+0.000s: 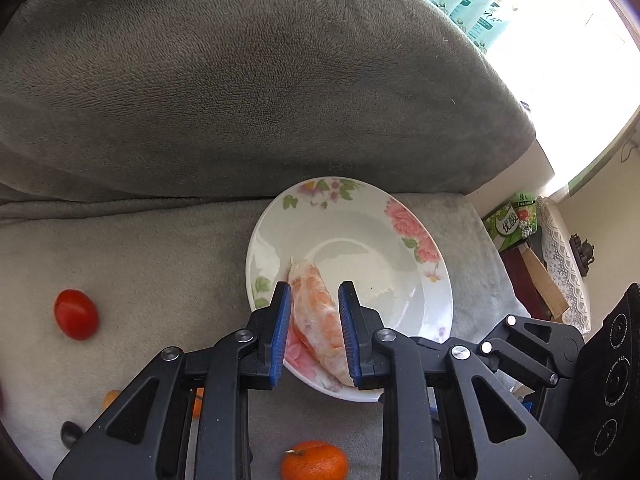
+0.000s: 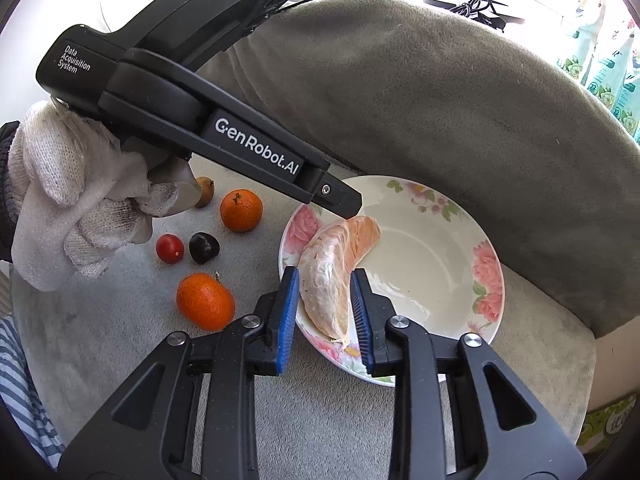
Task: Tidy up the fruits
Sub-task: 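Carry the grapefruit segment onto the white floral plate and open the right gripper, then withdraw the right tool from the plate and move toward the large orange, then close the right gripper around the large orange and lift it, then carry the large orange to the plate beside the grapefruit segment and release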
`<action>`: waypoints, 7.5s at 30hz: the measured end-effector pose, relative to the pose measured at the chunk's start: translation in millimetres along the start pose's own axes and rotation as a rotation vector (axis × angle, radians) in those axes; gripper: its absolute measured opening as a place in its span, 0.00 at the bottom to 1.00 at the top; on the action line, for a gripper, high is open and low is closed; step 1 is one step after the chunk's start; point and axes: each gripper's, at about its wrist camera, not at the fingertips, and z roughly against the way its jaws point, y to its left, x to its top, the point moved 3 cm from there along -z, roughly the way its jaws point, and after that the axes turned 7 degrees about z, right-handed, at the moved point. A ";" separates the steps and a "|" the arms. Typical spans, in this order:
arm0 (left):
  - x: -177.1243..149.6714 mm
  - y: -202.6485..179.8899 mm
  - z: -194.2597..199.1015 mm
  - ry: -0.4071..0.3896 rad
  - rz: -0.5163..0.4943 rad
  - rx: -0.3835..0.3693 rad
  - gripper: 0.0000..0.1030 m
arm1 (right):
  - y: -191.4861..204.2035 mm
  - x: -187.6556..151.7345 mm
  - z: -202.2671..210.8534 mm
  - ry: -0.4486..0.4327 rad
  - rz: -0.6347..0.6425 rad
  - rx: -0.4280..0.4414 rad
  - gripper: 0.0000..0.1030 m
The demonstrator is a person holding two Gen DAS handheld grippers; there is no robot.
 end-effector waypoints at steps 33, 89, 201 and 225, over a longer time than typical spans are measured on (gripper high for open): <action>-39.4 8.7 105.4 -0.208 -0.039 0.084 0.47 | 35.4 -4.7 48.2 -0.008 -0.076 -0.016 0.72; -101.9 230.6 166.0 -0.341 0.236 0.263 0.65 | 129.0 172.8 -103.3 0.054 -0.221 0.439 0.88; -60.9 -45.6 80.1 -0.251 -0.111 -0.012 0.65 | -41.4 30.9 -1.9 -0.056 -0.573 0.350 0.70; -57.3 -94.9 8.0 -0.117 -0.164 -0.046 0.64 | -105.6 -28.3 -1.3 -0.019 -0.673 0.289 0.70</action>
